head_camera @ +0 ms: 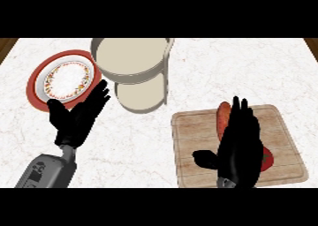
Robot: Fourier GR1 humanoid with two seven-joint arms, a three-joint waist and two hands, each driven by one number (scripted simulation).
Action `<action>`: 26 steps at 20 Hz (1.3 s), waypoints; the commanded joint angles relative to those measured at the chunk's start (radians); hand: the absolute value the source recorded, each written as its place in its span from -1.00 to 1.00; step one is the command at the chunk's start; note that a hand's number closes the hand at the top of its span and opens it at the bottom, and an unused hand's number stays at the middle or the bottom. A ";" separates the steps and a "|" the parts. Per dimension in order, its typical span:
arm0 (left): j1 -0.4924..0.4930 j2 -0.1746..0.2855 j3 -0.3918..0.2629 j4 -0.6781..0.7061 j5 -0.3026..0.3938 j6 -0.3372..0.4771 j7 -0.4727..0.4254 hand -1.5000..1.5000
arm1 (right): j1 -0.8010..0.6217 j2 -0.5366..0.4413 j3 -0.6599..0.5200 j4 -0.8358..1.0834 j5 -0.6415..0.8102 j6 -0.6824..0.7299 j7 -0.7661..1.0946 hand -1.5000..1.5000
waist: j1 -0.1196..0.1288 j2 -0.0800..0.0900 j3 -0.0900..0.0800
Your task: Pick the sweet potato from the cutting board and place it in the tiered basket
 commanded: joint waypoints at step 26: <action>0.065 -0.029 0.051 0.001 -0.046 -0.063 -0.050 0.00 | 0.011 0.011 -0.181 0.284 0.011 -0.229 -0.033 -1.00 | -0.014 -0.001 0.002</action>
